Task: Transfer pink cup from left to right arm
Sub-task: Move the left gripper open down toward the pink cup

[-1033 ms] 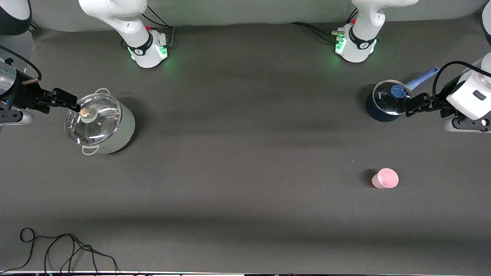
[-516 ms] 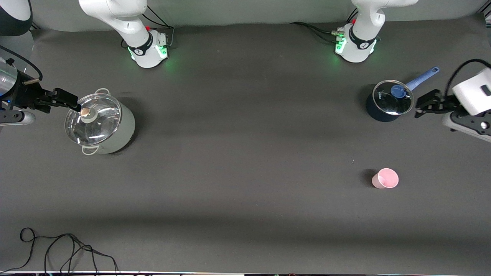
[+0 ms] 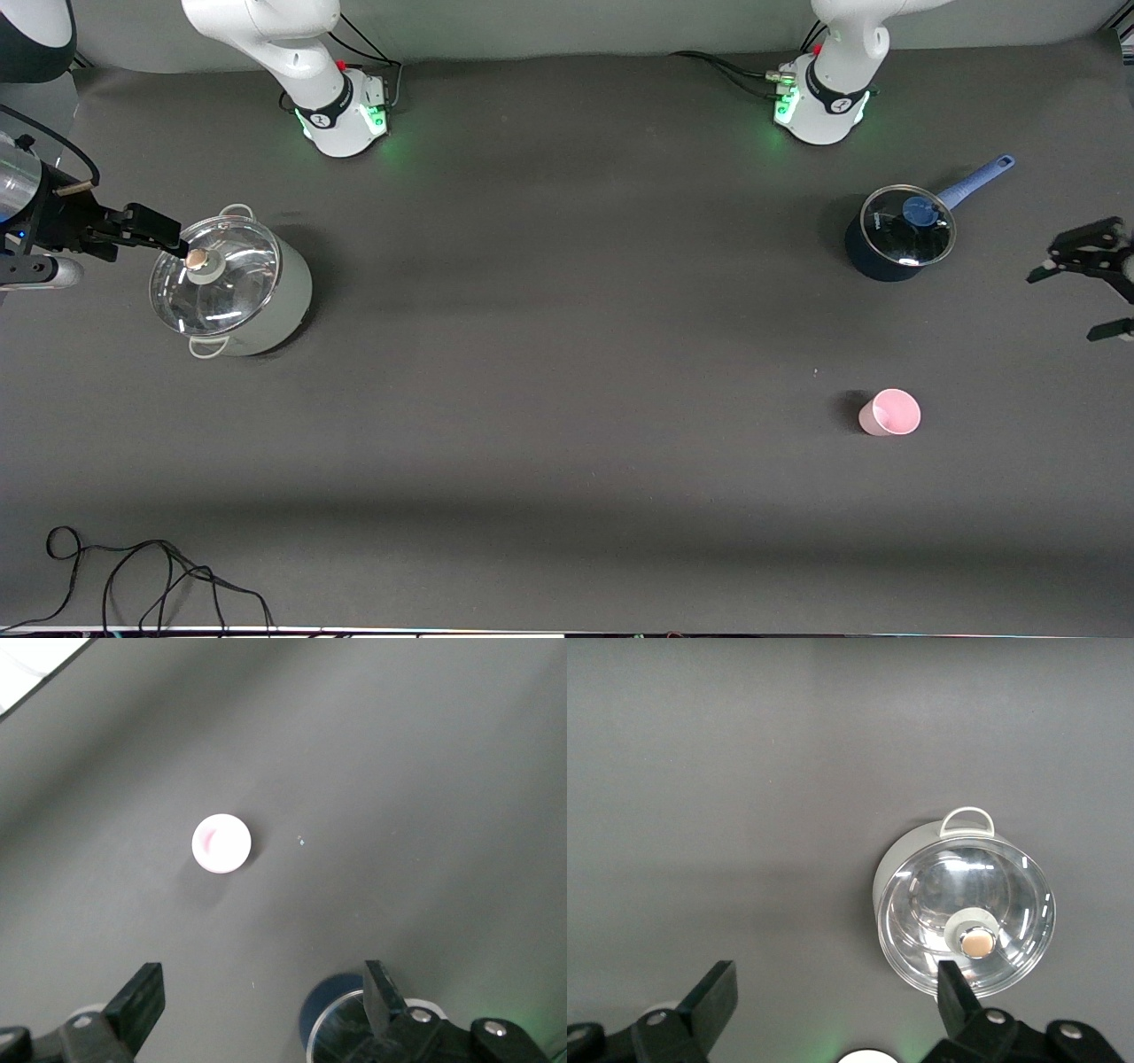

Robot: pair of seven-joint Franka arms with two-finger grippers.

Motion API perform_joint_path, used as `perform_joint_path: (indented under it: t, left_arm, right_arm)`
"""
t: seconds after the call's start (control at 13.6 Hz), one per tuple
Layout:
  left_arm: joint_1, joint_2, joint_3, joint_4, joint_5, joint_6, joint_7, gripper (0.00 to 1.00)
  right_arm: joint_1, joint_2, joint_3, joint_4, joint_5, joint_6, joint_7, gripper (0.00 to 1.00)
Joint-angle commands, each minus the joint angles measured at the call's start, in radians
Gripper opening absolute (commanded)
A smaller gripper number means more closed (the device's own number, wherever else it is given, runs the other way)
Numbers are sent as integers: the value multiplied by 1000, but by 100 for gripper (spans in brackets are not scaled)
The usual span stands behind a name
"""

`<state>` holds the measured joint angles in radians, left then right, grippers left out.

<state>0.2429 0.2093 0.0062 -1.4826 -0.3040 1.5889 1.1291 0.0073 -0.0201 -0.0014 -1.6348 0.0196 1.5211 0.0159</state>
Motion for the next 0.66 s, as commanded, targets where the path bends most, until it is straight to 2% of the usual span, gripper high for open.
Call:
perform_joint_path:
  t: [0.0,0.37,0.59]
  left_arm:
    - [90,80,-8,18,-108,0,237,100]
    - [222,264,-8,-7,-326,-1,648,100]
    - [280,359,-8,-8,-400,-3,811,100]
  right_arm:
    - [6,0,-3,4,-4,-9,-17,100]
    - [28,0,-3,4,-6,-10,-16,100]
    - [28,0,-3,4,-6,-10,-16,100]
